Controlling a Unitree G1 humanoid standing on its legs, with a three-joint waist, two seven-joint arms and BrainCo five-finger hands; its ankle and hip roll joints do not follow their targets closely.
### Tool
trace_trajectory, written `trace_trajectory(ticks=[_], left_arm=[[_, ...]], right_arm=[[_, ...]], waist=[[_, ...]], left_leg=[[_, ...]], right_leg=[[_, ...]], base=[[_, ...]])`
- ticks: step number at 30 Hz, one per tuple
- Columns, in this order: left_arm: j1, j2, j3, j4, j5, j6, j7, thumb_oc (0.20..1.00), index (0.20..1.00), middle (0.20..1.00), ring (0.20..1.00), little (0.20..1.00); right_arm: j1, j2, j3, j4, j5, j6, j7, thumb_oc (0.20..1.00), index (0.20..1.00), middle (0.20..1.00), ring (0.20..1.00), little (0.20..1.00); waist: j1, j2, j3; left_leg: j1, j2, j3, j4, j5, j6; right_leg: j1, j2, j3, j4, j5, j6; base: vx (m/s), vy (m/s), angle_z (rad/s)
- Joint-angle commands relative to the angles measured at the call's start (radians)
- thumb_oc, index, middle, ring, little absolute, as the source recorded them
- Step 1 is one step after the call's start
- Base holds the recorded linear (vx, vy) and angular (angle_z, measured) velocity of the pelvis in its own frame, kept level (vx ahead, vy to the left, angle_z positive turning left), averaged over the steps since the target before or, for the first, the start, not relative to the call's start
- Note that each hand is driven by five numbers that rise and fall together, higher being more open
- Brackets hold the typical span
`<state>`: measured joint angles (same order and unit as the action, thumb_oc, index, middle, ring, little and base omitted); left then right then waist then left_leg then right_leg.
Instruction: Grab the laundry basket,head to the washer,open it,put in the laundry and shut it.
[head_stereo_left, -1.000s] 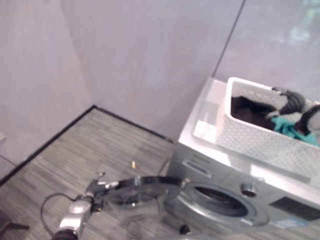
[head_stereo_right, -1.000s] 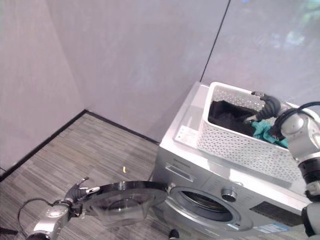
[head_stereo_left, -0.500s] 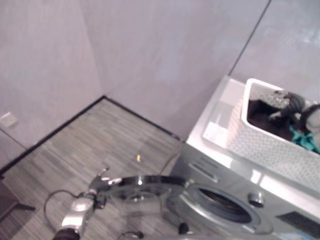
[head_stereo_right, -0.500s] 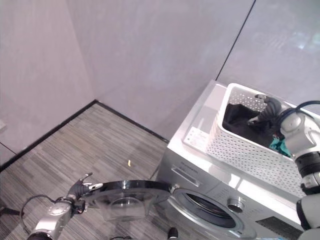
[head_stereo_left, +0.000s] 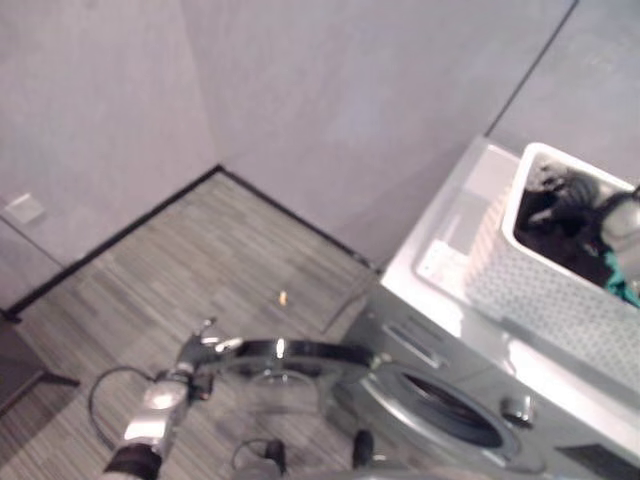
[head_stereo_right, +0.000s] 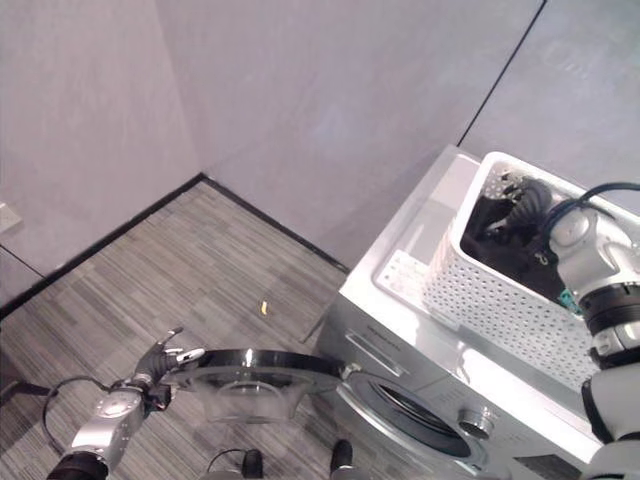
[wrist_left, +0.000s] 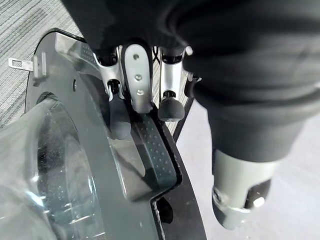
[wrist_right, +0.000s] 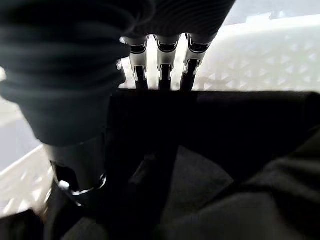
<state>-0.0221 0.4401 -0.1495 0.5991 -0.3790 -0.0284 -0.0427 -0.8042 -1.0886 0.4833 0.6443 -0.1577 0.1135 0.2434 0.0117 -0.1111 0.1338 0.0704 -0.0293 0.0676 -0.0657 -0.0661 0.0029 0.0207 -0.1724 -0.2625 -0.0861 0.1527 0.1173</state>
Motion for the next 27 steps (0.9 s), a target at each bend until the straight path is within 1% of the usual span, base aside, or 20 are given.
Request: trace_trajectory(ticks=[1, 5, 7, 11, 14, 15, 16, 17, 18, 19, 20, 27], left_arm=[[0.018, -0.165, -0.212, 0.055, 0.002, 0.064, -0.060, 1.000, 1.000, 1.000, 1.000, 1.000], [0.012, -0.168, -0.222, 0.059, -0.004, 0.064, -0.062, 1.000, 1.000, 1.000, 1.000, 1.000], [0.005, -0.172, -0.231, 0.052, -0.013, 0.062, -0.064, 1.000, 1.000, 1.000, 1.000, 1.000], [-0.005, -0.171, -0.236, 0.047, -0.021, 0.056, -0.059, 1.000, 1.000, 1.000, 1.000, 1.000], [-0.014, -0.169, -0.239, 0.044, -0.024, 0.050, -0.055, 1.000, 1.000, 1.000, 1.000, 1.000], [-0.014, -0.169, -0.240, 0.045, -0.024, 0.050, -0.055, 1.000, 1.000, 1.000, 1.000, 1.000], [-0.016, -0.167, -0.240, 0.047, -0.025, 0.049, -0.056, 1.000, 1.000, 1.000, 1.000, 1.000], [-0.020, -0.167, -0.242, 0.049, -0.027, 0.048, -0.055, 1.000, 1.000, 1.000, 1.000, 1.000], [-0.020, -0.168, -0.242, 0.049, -0.027, 0.048, -0.054, 1.000, 1.000, 1.000, 1.000, 1.000], [-0.023, -0.166, -0.242, 0.047, -0.028, 0.047, -0.053, 1.000, 1.000, 1.000, 1.000, 1.000], [-0.022, -0.167, -0.244, 0.044, -0.031, 0.047, -0.052, 1.000, 1.000, 1.000, 1.000, 1.000], [-0.032, -0.173, -0.236, 0.057, -0.033, 0.052, -0.041, 1.000, 1.000, 1.000, 1.000, 1.000]], right_arm=[[-0.065, -0.028, 0.056, 0.010, -0.005, -0.012, 0.011, 1.000, 1.000, 1.000, 1.000, 1.000], [-0.034, -0.020, 0.068, -0.017, 0.004, -0.007, 0.043, 1.000, 1.000, 1.000, 1.000, 1.000], [0.026, -0.019, 0.076, -0.098, 0.009, -0.014, 0.079, 1.000, 1.000, 1.000, 1.000, 1.000], [0.053, -0.012, 0.081, -0.121, 0.016, -0.024, 0.082, 1.000, 1.000, 1.000, 1.000, 1.000], [0.071, -0.003, 0.087, -0.128, 0.022, -0.030, 0.090, 1.000, 1.000, 1.000, 1.000, 1.000], [0.071, -0.003, 0.087, -0.127, 0.022, -0.031, 0.089, 0.840, 0.840, 0.840, 0.840, 0.840], [0.069, -0.001, 0.089, -0.128, 0.022, -0.030, 0.092, 0.592, 0.592, 0.592, 0.592, 0.592], [0.070, 0.002, 0.094, -0.128, 0.018, -0.029, 0.094, 0.539, 0.539, 0.539, 0.539, 0.539], [0.069, 0.003, 0.095, -0.127, 0.018, -0.029, 0.094, 0.539, 0.539, 0.539, 0.539, 0.539], [0.067, 0.003, 0.092, -0.132, 0.011, -0.027, 0.093, 0.294, 0.294, 0.294, 0.294, 0.294], [0.072, 0.007, 0.086, -0.128, 0.006, -0.027, 0.089, 0.200, 0.200, 0.200, 0.200, 0.200], [0.063, 0.051, 0.023, -0.065, -0.020, -0.010, 0.038, 0.200, 0.200, 0.200, 0.200, 0.200]], waist=[[-0.002, 0.020, -0.030], [-0.003, 0.016, -0.020], [-0.006, 0.016, 0.003], [-0.005, 0.016, 0.025], [-0.002, 0.022, 0.049], [-0.002, 0.021, 0.049], [-0.002, 0.023, 0.053], [-0.001, 0.026, 0.057], [-0.001, 0.026, 0.057], [-0.001, 0.030, 0.061], [-0.001, 0.034, 0.063], [-0.001, 0.050, 0.069]], left_leg=[[0.034, 0.123, -0.039, 0.047, -0.072, -0.032], [0.029, 0.128, -0.040, 0.043, -0.068, -0.035], [0.019, 0.131, -0.042, 0.048, -0.066, -0.037], [0.004, 0.131, -0.046, 0.060, -0.065, -0.036], [-0.014, 0.128, -0.053, 0.065, -0.061, -0.035], [-0.015, 0.127, -0.053, 0.065, -0.061, -0.035], [-0.018, 0.126, -0.055, 0.065, -0.059, -0.034], [-0.020, 0.124, -0.058, 0.064, -0.057, -0.034], [-0.021, 0.124, -0.058, 0.063, -0.057, -0.034], [-0.025, 0.122, -0.060, 0.061, -0.055, -0.033], [-0.029, 0.120, -0.064, 0.061, -0.054, -0.033], [-0.034, 0.110, -0.074, 0.055, -0.051, -0.027]], right_leg=[[-0.105, 0.048, -0.005, 0.174, -0.165, -0.023], [-0.117, 0.052, -0.004, 0.181, -0.168, -0.024], [-0.130, 0.053, -0.006, 0.192, -0.172, -0.026], [-0.142, 0.050, -0.007, 0.206, -0.174, -0.028], [-0.156, 0.047, -0.011, 0.207, -0.171, -0.028], [-0.157, 0.046, -0.011, 0.207, -0.171, -0.028], [-0.160, 0.046, -0.011, 0.207, -0.170, -0.028], [-0.162, 0.045, -0.011, 0.206, -0.169, -0.028], [-0.163, 0.045, -0.011, 0.206, -0.169, -0.028], [-0.165, 0.043, -0.011, 0.207, -0.168, -0.028], [-0.167, 0.041, -0.012, 0.208, -0.168, -0.028], [-0.167, 0.036, -0.012, 0.205, -0.165, -0.028]], base=[[0.00, -0.027, 0.03], [0.00, 0.000, 0.00], [-0.03, -0.013, -0.01], [-0.03, -0.008, 0.02], [-0.05, -0.002, 0.12], [-0.04, 0.005, 0.09], [-0.03, 0.005, 0.06], [-0.03, 0.005, 0.07], [-0.03, 0.005, 0.06], [-0.02, 0.010, 0.03], [-0.03, 0.012, 0.01], [-0.01, 0.002, 0.02]])
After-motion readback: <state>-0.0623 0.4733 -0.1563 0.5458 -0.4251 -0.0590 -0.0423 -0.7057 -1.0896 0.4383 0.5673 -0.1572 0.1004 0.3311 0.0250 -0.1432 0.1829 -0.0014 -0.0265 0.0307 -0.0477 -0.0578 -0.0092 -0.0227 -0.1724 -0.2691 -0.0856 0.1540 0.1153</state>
